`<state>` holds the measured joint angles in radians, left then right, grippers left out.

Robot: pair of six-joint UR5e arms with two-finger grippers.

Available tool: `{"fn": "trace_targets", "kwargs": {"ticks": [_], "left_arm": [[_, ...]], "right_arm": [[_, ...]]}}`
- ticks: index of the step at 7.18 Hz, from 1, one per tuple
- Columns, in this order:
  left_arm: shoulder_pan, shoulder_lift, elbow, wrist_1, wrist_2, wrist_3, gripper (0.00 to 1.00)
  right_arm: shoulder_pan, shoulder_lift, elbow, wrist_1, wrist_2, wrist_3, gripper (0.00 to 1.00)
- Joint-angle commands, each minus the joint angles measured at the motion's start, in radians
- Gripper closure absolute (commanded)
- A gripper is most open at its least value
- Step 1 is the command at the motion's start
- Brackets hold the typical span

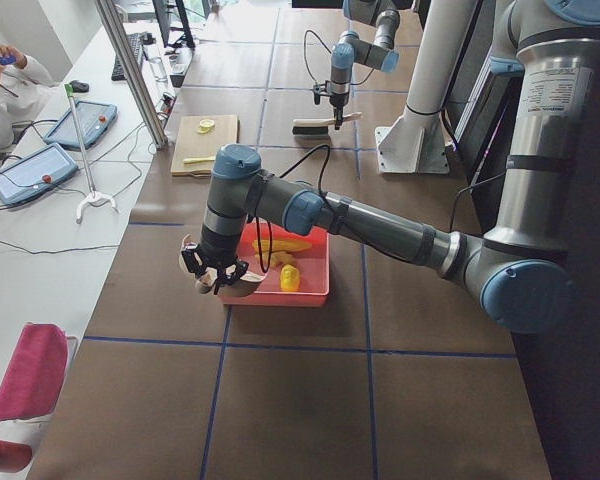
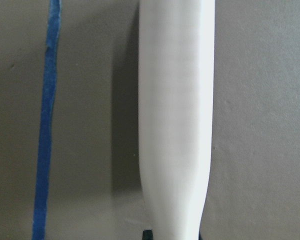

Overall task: Sweep and dump trash into bin
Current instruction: 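Level the empty dustpan and carry it back over the table with the left gripper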

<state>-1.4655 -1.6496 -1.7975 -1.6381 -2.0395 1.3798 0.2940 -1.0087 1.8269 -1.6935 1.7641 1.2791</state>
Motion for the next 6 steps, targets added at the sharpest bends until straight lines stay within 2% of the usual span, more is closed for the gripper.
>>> {"fn": "trace_targets", "kwargs": {"ticks": [1,3,4,5,6], "left_arm": [[-0.001,-0.018,0.009,0.053,-0.15,-0.025,1.0],[0.001,-0.029,-0.002,0.061,-0.32,-0.19,1.0],[0.001,-0.038,-0.014,0.055,-0.365,-0.306,1.0],[0.001,-0.05,-0.013,0.041,-0.46,-0.412,1.0],[0.014,-0.061,-0.011,0.023,-0.513,-0.454,1.0]], "right_arm": [[0.001,-0.002,-0.001,0.0,0.0,0.0,1.0],[0.001,-0.002,-0.002,0.0,-0.002,0.0,1.0],[0.001,-0.002,-0.002,0.0,-0.002,0.0,1.0],[0.001,-0.002,-0.002,0.0,-0.002,0.0,1.0],[0.001,-0.001,0.0,0.0,-0.002,0.005,1.0]]}}
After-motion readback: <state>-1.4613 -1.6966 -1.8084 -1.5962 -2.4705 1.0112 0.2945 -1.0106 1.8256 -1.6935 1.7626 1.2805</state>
